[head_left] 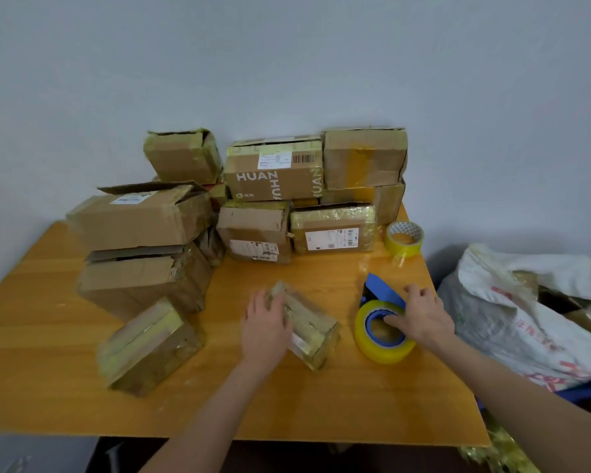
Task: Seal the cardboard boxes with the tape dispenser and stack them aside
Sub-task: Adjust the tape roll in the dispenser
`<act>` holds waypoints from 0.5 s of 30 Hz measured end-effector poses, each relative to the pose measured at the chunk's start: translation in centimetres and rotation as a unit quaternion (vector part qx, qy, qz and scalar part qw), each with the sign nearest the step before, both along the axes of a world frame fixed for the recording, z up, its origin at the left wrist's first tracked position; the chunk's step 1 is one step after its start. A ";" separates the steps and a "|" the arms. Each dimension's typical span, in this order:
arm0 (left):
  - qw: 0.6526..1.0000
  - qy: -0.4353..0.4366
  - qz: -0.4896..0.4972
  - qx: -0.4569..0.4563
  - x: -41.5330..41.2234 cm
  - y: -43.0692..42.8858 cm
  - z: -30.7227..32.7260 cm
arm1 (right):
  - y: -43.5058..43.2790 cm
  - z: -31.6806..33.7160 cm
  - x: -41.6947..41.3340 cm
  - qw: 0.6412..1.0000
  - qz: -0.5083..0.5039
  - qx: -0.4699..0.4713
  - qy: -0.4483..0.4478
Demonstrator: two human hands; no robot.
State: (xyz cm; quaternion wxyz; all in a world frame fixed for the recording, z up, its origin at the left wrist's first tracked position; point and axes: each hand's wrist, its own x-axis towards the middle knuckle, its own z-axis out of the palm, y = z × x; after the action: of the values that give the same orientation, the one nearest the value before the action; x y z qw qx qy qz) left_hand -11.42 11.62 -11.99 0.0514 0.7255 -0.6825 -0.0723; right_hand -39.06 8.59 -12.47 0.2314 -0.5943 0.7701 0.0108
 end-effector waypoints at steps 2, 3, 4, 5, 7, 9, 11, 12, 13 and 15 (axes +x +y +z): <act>0.997 0.024 0.023 0.063 -2.0 1.1 -0.8 | -0.3 -0.9 -0.5 0.996 -0.021 0.077 -0.050; 0.995 0.018 0.010 0.103 -2.7 1.4 -1.2 | -0.4 -1.3 -0.5 0.992 -0.027 0.100 -0.075; 0.991 0.012 -0.012 0.131 -3.0 1.4 -1.5 | -0.5 -1.8 -0.5 0.990 -0.033 0.106 -0.090; 0.988 0.013 -0.038 0.146 -3.0 1.1 -1.4 | -0.5 -2.1 -0.5 0.990 -0.039 0.100 -0.096; 0.982 0.022 -0.096 0.162 -2.0 -0.1 -1.0 | -0.8 -2.4 -0.6 0.992 -0.050 0.079 -0.087; 0.974 0.028 -0.143 0.173 -0.8 -1.2 -0.2 | -1.1 -2.0 -0.6 0.993 -0.061 0.071 -0.077; 0.979 0.022 -0.147 0.141 -0.3 -1.5 -0.1 | -1.5 -1.3 -0.3 0.991 -0.078 0.066 -0.084; 0.984 0.026 -0.128 0.118 -0.2 -1.3 -0.3 | -1.7 -1.0 -0.1 0.991 -0.082 0.062 -0.089; 0.988 0.041 -0.103 0.106 -0.3 -0.9 -0.5 | -1.9 -0.6 0.2 0.989 -0.085 0.061 -0.102; 0.988 0.081 -0.075 0.110 -0.2 -0.4 -0.9 | -2.2 0.0 0.9 0.983 -0.089 0.076 -0.143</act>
State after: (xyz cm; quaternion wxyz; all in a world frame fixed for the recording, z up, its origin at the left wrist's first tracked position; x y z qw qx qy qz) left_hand -11.65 11.19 -12.91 0.0206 0.6649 -0.7166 -0.2095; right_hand -38.12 6.39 -12.43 0.3831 -0.4998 0.7760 -0.0365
